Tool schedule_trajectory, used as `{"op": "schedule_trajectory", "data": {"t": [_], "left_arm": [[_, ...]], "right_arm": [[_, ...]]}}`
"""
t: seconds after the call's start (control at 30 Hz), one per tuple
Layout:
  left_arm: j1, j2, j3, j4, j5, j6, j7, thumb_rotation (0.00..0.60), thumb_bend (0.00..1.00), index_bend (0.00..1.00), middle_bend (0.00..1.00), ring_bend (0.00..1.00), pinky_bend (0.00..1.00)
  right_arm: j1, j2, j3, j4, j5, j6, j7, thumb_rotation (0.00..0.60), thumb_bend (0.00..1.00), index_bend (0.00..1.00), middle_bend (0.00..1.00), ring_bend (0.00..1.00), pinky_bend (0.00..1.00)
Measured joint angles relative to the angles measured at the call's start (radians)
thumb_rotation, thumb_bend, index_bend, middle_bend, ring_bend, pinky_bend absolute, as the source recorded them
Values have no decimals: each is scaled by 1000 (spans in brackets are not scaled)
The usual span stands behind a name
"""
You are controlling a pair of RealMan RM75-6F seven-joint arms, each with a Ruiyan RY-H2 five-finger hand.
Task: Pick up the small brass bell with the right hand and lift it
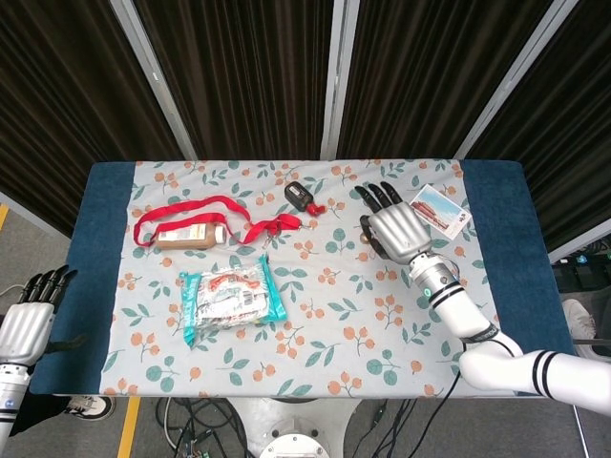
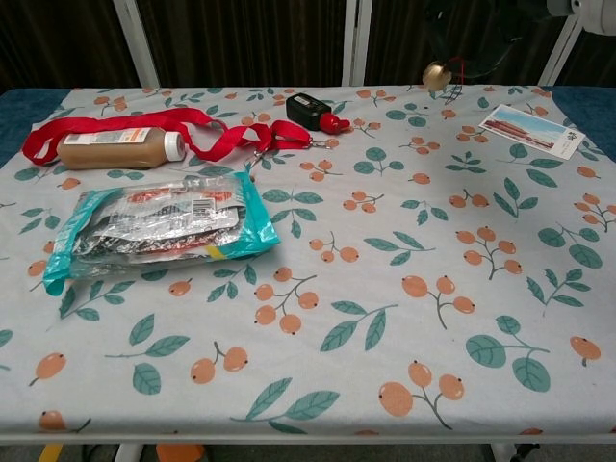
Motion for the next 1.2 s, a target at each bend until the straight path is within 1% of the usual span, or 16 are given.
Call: {"op": "schedule_trajectory", "data": {"t": [0.07, 0.17, 0.27, 0.37, 0.43, 0.5, 0.57, 0.63, 0.73, 0.83, 0.97, 1.07, 1.2], "left_arm": [[-2, -1, 0, -1, -1, -5, 2, 599, 35, 8, 0, 0, 0], [-1, -1, 1, -2, -1, -4, 4, 600, 35, 8, 0, 0, 0], [1, 0, 1, 0, -6, -4, 0, 600, 35, 8, 0, 0, 0], [0, -3, 0, 6, -8, -9, -6, 599, 35, 8, 0, 0, 0], [-1, -5, 2, 7, -4, -9, -6, 599, 35, 8, 0, 0, 0], [0, -6, 4, 9, -2, -6, -6, 600, 35, 8, 0, 0, 0], [2, -5, 2, 10, -7, -5, -7, 600, 35, 8, 0, 0, 0], [1, -5, 1, 10, -8, -6, -8, 600, 35, 8, 0, 0, 0], [0, -6, 4, 8, -3, -9, -4, 600, 35, 8, 0, 0, 0], [-1, -5, 3, 6, -6, -11, -3, 600, 35, 8, 0, 0, 0], [-3, -4, 4, 4, -3, -12, -3, 600, 35, 8, 0, 0, 0], [-2, -5, 4, 5, -4, -12, -5, 599, 35, 8, 0, 0, 0], [-1, -6, 4, 7, -5, -12, -9, 600, 35, 8, 0, 0, 0]], "right_arm": [[-7, 6, 3, -12, -9, -10, -45, 600, 434, 733, 60, 0, 0], [-19, -5, 4, 6, -62, -23, -59, 600, 414, 736, 64, 0, 0], [-32, -25, 14, 20, -86, 30, -67, 600, 408, 734, 57, 0, 0], [-38, -20, 21, 3, -64, 93, -36, 600, 425, 735, 47, 0, 0], [-43, -25, 20, 10, -67, 101, -20, 600, 408, 741, 52, 0, 0], [-54, -42, 24, 35, -87, 97, -34, 600, 415, 741, 50, 0, 0], [-63, -49, 28, 46, -96, 83, -73, 600, 425, 740, 47, 0, 0], [-72, -47, 25, 42, -85, 66, -100, 600, 405, 740, 46, 0, 0], [-84, -48, 23, 41, -61, 39, -90, 600, 410, 739, 45, 0, 0], [-87, -26, 16, 16, -32, -33, -56, 600, 396, 740, 45, 0, 0], [-81, 31, 8, -34, 19, -145, -36, 600, 395, 741, 46, 0, 0], [-73, 47, -6, -43, 48, -158, -63, 600, 392, 741, 48, 0, 0], [-51, 48, -39, -49, 140, -160, -142, 600, 392, 741, 48, 0, 0]]}}
